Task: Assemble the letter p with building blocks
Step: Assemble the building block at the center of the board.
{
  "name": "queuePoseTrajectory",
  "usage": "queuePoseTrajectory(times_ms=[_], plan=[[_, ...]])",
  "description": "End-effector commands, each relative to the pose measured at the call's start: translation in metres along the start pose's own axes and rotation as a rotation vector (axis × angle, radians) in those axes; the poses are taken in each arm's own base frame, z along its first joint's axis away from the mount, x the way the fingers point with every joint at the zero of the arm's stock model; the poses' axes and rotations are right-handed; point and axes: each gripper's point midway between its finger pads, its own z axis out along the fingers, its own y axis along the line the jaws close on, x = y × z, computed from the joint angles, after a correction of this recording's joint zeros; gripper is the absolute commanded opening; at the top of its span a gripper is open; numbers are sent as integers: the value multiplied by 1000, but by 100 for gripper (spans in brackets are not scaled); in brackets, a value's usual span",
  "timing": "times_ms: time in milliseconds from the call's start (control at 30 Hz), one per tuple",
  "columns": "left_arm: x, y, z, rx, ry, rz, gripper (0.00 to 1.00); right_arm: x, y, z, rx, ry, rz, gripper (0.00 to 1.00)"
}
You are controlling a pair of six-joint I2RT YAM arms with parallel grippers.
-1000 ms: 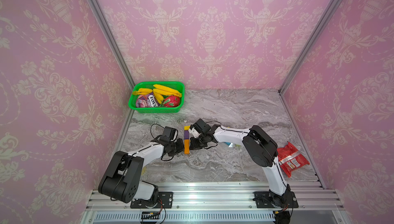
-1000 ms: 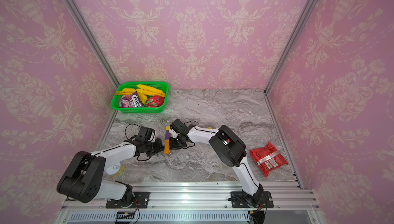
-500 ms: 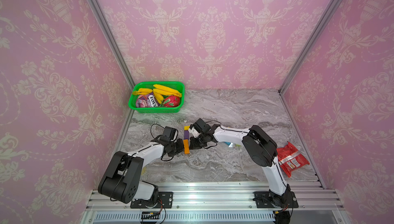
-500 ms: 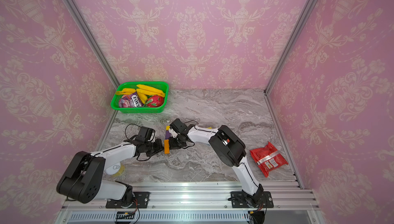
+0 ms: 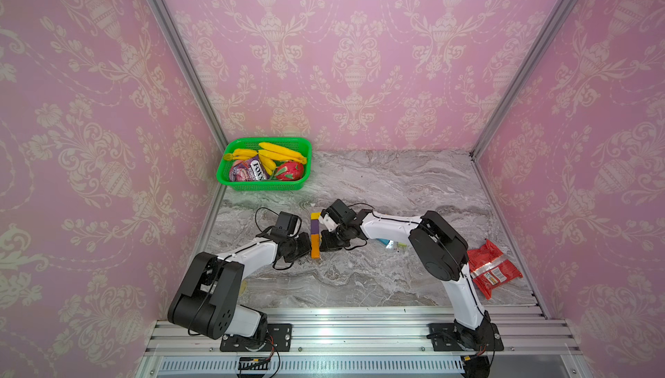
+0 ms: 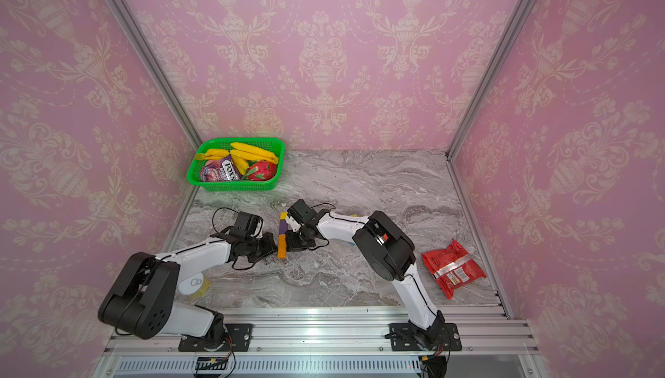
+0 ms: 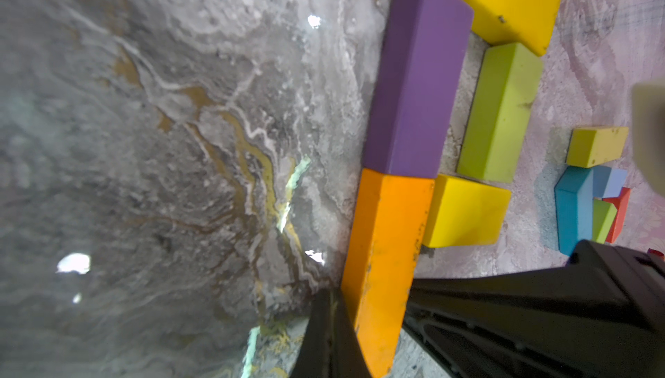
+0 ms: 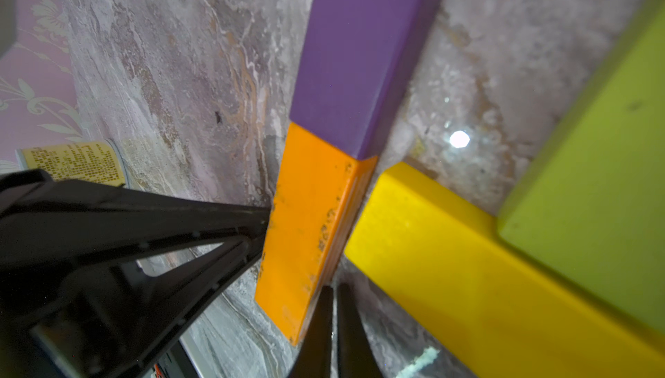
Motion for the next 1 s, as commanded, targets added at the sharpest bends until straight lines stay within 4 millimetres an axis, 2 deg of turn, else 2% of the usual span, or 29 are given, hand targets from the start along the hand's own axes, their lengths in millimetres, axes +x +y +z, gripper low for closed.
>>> queuePoseTrajectory(times_ms=[0,267,400,567,967], plan=[[14,20,-2,-82,30,-7,0,22,-31,12,90,58,48,10],[1,28,-21,-123,-34,6,0,15,-37,-20,145,-5,19,10],[-6,28,-26,-119,-49,8,0,14,-50,-30,177,-14,34,9],[-8,25,-23,-101,-39,10,0,15,-69,-34,210,-15,70,10],[-7,21,-16,-76,-14,5,0,11,-83,-30,222,-3,97,10]])
